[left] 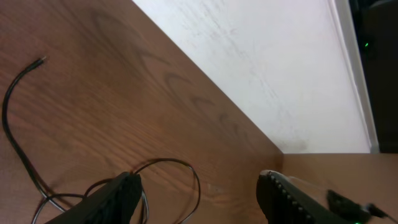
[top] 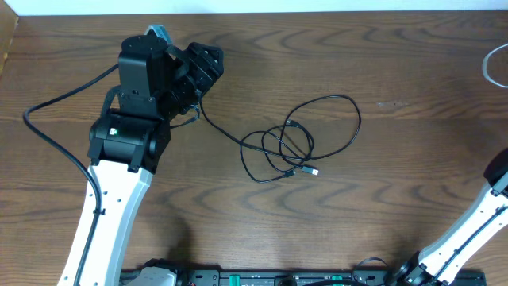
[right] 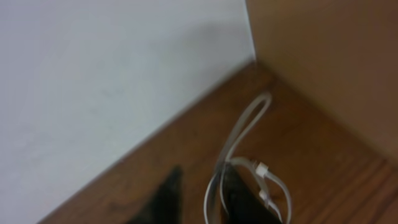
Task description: Untangle cables
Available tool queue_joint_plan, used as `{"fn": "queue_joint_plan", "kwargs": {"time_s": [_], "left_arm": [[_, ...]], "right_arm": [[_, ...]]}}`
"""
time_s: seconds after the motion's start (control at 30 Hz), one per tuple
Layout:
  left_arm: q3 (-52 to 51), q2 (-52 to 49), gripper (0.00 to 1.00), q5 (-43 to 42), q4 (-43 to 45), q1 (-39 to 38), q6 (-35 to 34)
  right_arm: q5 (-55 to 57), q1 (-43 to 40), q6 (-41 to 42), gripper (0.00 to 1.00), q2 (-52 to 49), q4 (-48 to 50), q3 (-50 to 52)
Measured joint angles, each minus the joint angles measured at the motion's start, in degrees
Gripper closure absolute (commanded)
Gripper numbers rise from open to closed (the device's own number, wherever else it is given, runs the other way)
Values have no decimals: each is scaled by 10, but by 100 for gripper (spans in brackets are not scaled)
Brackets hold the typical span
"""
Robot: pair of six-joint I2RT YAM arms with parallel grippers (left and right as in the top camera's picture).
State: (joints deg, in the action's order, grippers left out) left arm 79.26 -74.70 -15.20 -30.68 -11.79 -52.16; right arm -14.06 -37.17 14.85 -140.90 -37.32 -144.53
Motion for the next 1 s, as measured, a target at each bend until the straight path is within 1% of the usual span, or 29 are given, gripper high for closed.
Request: {"fn": "queue_joint_plan", "kwargs": {"time_s": [0.03,0.07,0.23,0.4,0.53,0.67,0.77,0.8,0.87,1.0], "left_arm": [[0,-1,35,0,0,0,0],[0,-1,35,0,0,0,0],[0,-1,35,0,0,0,2],[0,-1,35,0,0,0,17],[0,-2,34,0,-1,0,42],[0,-2,34,0,-6,0,89],[0,-2,34,0,-22,0,129],[0,-2,34,0,-28,0,141],[0,-2,34,0,-50,0,169],[1,-9,35,0,-98,-4,197]], "right_arm": [[3,0,-1,7,-12,-9,0],[5,0,-2,1,-24,-18,0],[0,1,-12,1,-57,-61,2],[-28,11,-23,1,-48,-92,2],[-40,38,-32,1,-26,-133,2],[-53,79,-44,1,21,-195,2],[-85,120,-63,1,70,-268,2],[-92,126,-66,1,77,-277,2],[-112,157,-84,1,97,-311,-1],[-123,223,-103,1,108,-354,-2]]}}
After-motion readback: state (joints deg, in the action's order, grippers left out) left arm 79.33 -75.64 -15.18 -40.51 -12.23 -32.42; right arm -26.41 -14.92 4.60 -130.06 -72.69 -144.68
